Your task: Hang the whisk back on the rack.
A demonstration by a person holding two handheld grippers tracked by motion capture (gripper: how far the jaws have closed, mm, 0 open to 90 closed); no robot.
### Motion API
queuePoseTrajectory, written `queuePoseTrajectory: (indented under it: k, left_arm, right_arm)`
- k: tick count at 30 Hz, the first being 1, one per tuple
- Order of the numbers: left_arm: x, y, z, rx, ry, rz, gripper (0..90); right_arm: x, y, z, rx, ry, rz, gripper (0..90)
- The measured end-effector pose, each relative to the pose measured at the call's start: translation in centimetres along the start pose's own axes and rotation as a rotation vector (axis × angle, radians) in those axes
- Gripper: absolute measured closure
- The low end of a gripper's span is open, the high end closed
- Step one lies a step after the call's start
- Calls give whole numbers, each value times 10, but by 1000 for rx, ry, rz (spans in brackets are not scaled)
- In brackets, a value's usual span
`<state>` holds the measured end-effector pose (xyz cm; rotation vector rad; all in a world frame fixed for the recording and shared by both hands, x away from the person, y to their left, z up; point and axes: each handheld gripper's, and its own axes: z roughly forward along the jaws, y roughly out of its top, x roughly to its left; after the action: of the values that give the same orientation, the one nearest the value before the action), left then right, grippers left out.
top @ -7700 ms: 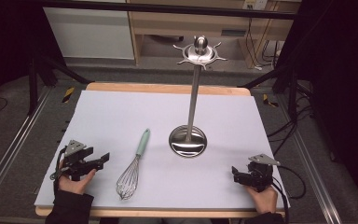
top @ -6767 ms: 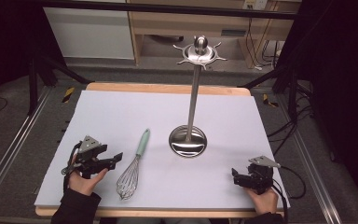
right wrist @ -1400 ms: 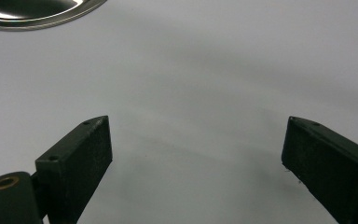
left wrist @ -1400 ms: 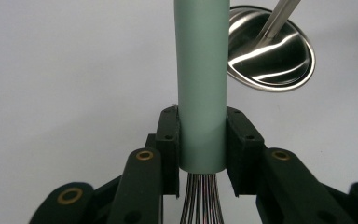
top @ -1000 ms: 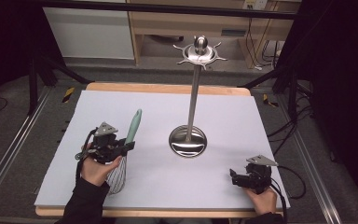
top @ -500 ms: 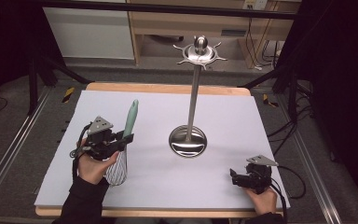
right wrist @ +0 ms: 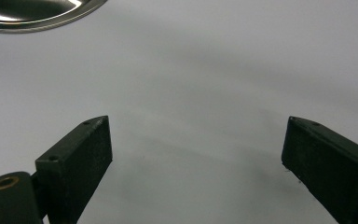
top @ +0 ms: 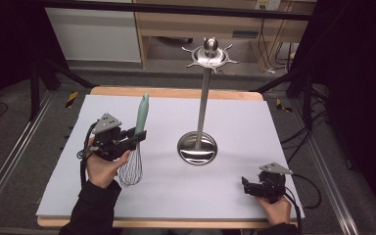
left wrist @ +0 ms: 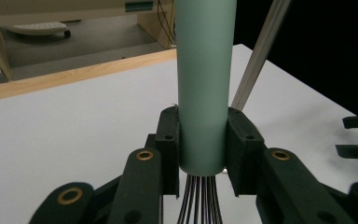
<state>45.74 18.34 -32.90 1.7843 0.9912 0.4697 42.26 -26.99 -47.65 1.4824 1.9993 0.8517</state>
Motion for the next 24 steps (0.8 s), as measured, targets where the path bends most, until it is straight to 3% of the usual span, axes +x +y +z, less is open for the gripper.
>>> queuePoseTrajectory:
  k: [6, 24]
  left_arm:
    - [-6, 12, 1, -45, -6, 15, 689]
    - [-25, 33, 6, -77, -28, 66, 688]
  right_arm:
    - [0, 0, 0, -1, 1, -1, 90]
    - [0, 0, 0, -3, 1, 1, 90]
